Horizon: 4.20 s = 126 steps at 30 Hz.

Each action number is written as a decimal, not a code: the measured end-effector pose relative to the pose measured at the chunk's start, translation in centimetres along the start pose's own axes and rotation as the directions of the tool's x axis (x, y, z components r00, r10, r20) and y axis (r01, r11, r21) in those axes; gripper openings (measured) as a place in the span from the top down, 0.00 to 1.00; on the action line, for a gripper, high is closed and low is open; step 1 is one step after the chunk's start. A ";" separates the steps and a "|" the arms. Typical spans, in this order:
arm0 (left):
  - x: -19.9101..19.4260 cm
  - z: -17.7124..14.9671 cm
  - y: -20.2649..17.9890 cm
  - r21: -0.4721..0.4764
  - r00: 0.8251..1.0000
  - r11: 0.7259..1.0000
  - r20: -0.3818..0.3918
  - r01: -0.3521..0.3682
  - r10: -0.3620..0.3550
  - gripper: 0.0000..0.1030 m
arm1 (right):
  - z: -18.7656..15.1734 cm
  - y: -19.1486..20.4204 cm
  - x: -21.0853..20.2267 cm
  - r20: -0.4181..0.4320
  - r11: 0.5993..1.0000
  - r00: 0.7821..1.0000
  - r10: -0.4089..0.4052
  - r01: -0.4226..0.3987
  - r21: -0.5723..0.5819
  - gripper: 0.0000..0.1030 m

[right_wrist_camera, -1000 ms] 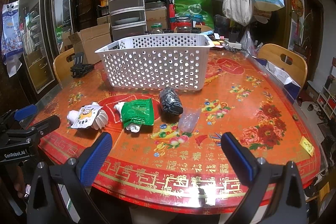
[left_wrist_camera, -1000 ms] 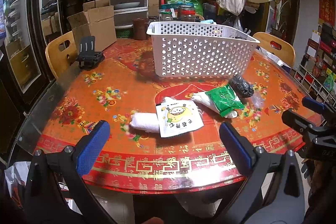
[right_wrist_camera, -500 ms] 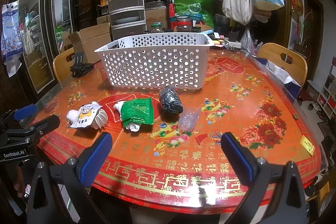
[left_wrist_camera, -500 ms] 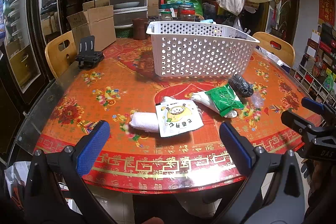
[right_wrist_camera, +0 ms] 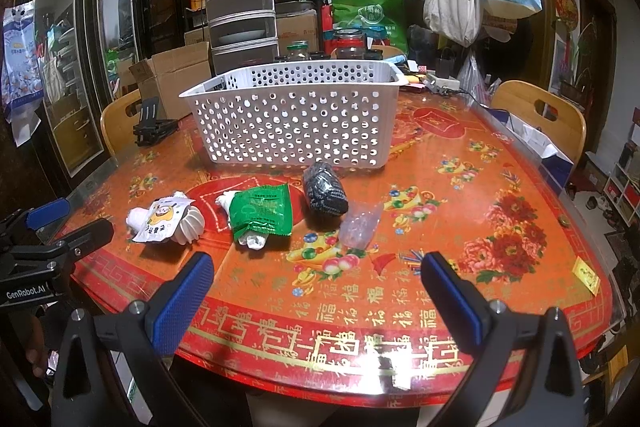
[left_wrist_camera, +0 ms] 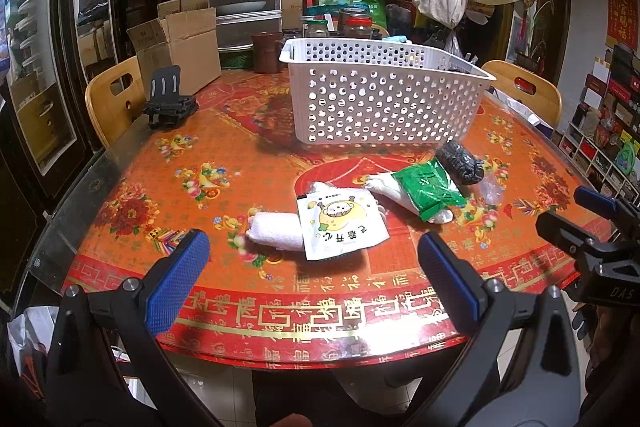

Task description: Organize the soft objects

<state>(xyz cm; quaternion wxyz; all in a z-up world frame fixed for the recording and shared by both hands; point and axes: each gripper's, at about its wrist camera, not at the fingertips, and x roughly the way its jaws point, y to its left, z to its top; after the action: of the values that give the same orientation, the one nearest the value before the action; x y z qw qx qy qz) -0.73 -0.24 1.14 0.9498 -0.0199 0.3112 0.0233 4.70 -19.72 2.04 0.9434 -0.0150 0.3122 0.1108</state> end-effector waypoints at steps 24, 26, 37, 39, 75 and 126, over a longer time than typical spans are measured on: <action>7.5 -1.4 7.2 -0.127 0.991 0.991 -0.125 0.035 -0.051 0.00 | -0.8 -2.5 6.1 -0.111 1.000 0.994 -0.014 0.015 0.011 0.00; 8.2 -1.7 7.8 -0.135 0.989 0.990 -0.141 0.036 -0.055 0.00 | -0.6 -2.8 6.7 -0.114 1.000 0.993 -0.013 0.014 0.015 0.00; 8.3 -0.5 3.5 -0.058 0.977 0.984 -0.125 0.168 -0.174 0.00 | 1.8 -3.6 8.1 -0.099 0.999 0.995 0.033 -0.030 0.037 0.08; 8.8 -0.2 2.1 -0.024 0.975 0.984 -0.135 0.177 -0.178 0.00 | 2.7 -3.5 8.6 -0.097 0.999 0.995 0.036 -0.034 0.027 0.14; 5.5 -5.0 2.8 0.048 0.981 0.988 -0.137 0.148 -0.140 0.09 | 2.8 -2.8 10.6 -0.136 0.999 0.990 0.045 -0.047 -0.015 0.48; 4.7 5.2 4.8 0.011 0.991 0.992 0.046 0.125 -0.125 0.75 | 5.7 -5.0 6.0 -0.005 0.998 0.999 0.049 -0.049 -0.049 0.69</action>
<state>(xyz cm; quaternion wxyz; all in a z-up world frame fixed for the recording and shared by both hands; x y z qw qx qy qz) 5.84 5.00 2.40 0.9565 -0.0349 0.2872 -0.0371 13.79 -22.81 2.92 0.9392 -0.0309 0.3113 0.1416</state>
